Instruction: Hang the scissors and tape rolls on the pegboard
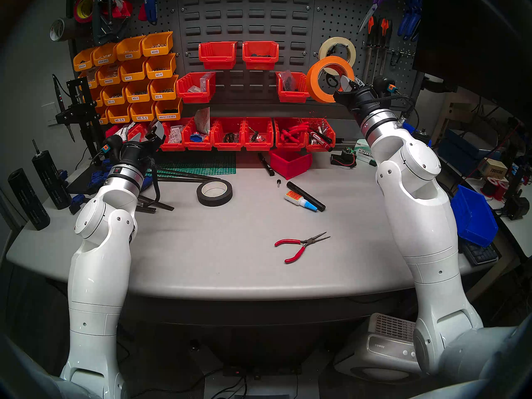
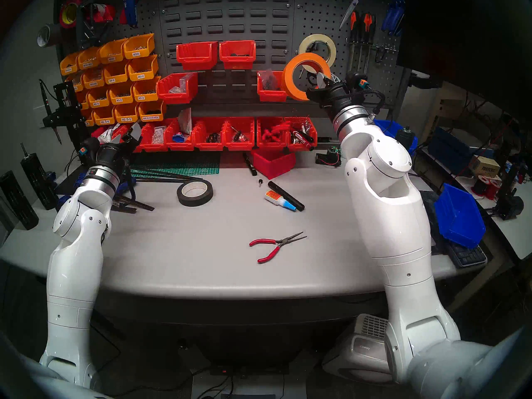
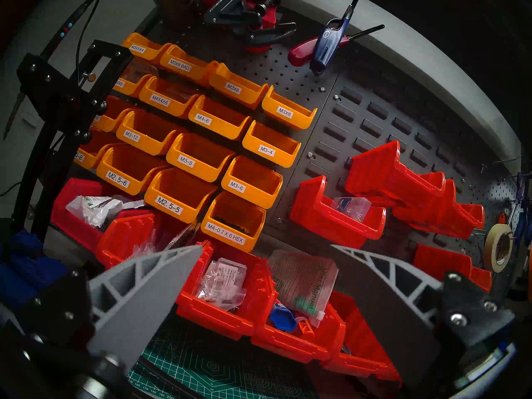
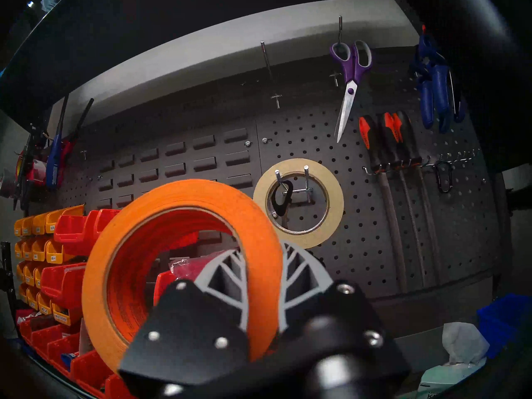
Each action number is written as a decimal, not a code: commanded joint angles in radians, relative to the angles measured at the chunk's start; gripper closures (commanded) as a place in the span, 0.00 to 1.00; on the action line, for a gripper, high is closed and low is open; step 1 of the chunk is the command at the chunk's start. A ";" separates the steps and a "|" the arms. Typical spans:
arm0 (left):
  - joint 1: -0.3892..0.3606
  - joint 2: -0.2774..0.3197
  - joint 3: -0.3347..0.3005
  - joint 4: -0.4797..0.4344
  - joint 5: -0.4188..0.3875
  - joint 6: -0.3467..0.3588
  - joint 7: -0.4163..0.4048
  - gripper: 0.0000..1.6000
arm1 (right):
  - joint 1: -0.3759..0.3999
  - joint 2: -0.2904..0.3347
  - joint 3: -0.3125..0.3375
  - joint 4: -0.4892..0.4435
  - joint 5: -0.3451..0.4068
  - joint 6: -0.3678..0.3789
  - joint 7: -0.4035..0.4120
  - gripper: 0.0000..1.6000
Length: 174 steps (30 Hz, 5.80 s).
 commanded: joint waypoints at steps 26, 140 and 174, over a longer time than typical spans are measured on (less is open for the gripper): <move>0.008 -0.002 -0.021 -0.060 -0.010 -0.010 0.012 0.00 | 0.261 -0.104 -0.004 0.163 -0.090 -0.139 -0.073 1.00; 0.004 0.005 -0.027 -0.054 0.000 -0.013 0.040 0.00 | 0.470 -0.198 -0.023 0.548 -0.045 -0.188 -0.041 1.00; -0.003 0.000 -0.027 -0.048 0.010 -0.014 0.045 0.00 | 0.529 -0.197 -0.020 0.662 -0.100 -0.214 -0.130 1.00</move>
